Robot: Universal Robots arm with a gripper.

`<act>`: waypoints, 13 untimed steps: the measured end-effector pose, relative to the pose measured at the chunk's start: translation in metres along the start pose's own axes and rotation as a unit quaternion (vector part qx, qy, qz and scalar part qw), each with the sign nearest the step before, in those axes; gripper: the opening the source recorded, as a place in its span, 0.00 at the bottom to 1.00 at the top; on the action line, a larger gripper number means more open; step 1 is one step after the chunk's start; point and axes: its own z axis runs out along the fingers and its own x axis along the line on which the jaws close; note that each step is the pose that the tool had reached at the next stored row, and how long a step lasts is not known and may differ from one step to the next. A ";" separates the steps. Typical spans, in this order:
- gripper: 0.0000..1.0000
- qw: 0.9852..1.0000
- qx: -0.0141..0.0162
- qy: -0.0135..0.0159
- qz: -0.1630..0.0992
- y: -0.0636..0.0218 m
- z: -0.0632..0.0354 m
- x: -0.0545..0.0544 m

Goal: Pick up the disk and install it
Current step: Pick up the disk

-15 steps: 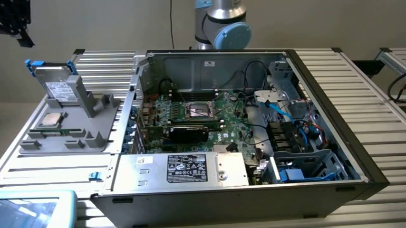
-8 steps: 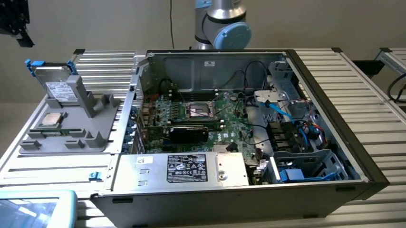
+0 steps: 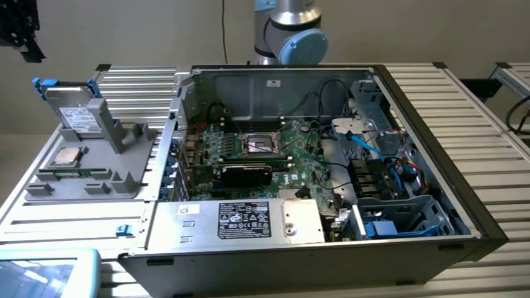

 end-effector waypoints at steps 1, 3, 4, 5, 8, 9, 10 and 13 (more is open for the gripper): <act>0.18 1.000 0.000 0.000 0.000 0.0000 0.0000 0.000; 0.25 1.000 0.000 0.000 0.000 0.0000 0.0000 0.000; 0.36 1.000 0.000 0.000 0.000 0.0000 0.0001 0.000; 0.36 1.000 0.000 0.000 -0.001 0.0000 0.0002 0.000; 0.42 1.000 0.000 0.003 -0.004 0.0000 0.0017 0.000; 0.49 1.000 0.000 0.004 -0.006 0.0000 0.0029 -0.001; 0.49 1.000 0.000 0.005 -0.009 0.0001 0.0041 -0.002; 0.49 1.000 0.000 0.009 -0.017 0.0003 0.0077 -0.005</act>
